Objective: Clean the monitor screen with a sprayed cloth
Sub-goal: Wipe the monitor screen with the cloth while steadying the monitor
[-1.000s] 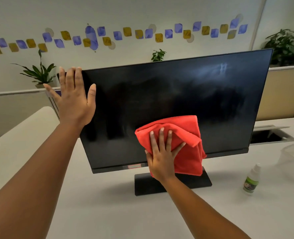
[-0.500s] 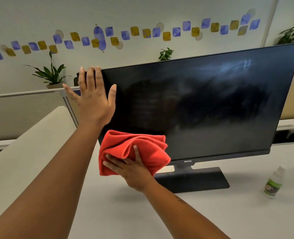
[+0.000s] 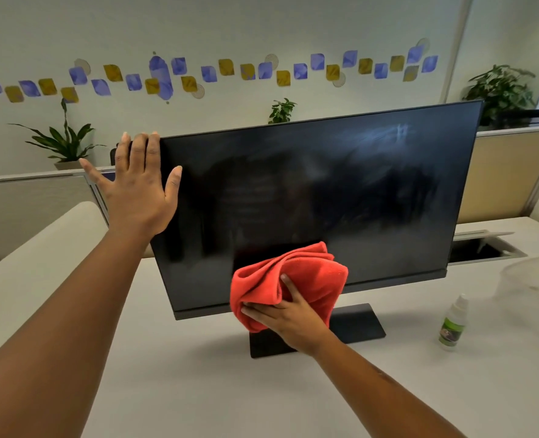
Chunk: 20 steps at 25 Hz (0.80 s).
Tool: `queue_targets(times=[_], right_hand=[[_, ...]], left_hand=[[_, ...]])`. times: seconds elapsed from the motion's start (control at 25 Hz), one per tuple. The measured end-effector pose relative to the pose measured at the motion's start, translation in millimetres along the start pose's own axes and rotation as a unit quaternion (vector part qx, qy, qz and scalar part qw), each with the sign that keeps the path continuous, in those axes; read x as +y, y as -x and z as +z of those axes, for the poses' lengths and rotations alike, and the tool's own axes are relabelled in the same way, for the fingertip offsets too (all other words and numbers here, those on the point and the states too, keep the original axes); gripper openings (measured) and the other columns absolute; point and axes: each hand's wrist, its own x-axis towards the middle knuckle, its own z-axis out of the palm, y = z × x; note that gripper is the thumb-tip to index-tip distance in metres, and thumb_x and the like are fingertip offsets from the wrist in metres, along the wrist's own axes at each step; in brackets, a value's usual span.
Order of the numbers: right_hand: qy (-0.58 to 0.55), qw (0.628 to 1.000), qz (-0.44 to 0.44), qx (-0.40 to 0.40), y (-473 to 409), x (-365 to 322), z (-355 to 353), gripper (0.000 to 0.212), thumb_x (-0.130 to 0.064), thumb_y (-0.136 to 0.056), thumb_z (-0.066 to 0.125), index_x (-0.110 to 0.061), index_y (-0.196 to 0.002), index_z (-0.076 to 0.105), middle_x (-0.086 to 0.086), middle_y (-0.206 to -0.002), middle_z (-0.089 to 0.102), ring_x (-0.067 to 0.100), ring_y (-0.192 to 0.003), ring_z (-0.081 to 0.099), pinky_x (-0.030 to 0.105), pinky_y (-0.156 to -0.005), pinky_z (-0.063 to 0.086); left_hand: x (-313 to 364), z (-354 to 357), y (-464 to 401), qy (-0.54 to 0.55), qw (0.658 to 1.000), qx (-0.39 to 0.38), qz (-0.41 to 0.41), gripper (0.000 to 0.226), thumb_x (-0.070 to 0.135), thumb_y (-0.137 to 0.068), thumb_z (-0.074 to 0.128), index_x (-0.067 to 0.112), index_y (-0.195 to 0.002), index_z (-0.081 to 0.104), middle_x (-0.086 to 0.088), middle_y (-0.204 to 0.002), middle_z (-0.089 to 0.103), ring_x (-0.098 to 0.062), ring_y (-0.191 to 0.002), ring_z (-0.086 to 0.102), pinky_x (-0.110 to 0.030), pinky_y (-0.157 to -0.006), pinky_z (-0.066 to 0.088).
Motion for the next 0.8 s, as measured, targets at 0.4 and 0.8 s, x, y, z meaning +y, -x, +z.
queue_targets(times=[0.4,0.8], right_hand=[[-0.045,0.979,0.199,-0.026,110.6,72.5,-29.2,0.057,-0.016,-0.057,0.083,-0.023,-0.111,0.067,-0.008,-0.109,0.070,0.016,-0.100,0.067,0.042,-0.083,0.055],[-0.316,0.591,0.668,0.323,57.8,92.7,-68.3,0.049,0.000,-0.094,0.044,-0.011,-0.140,0.034,0.009,-0.137,0.049,0.024,-0.127,0.045,0.033,-0.109,0.033]], left_hand=[[7.2,-0.3,-3.0,-0.005,1.000,-0.014,-0.016,0.057,0.047,-0.093,0.021,0.019,-0.141,0.013,-0.007,-0.152,0.018,-0.024,-0.142,0.007,-0.071,-0.103,-0.001],[70.3,-1.5,-11.5,0.035,0.998,0.003,0.055,0.065,0.051,-0.089,0.016,0.014,-0.143,0.010,-0.009,-0.154,0.014,-0.023,-0.143,0.006,-0.059,-0.106,-0.010]])
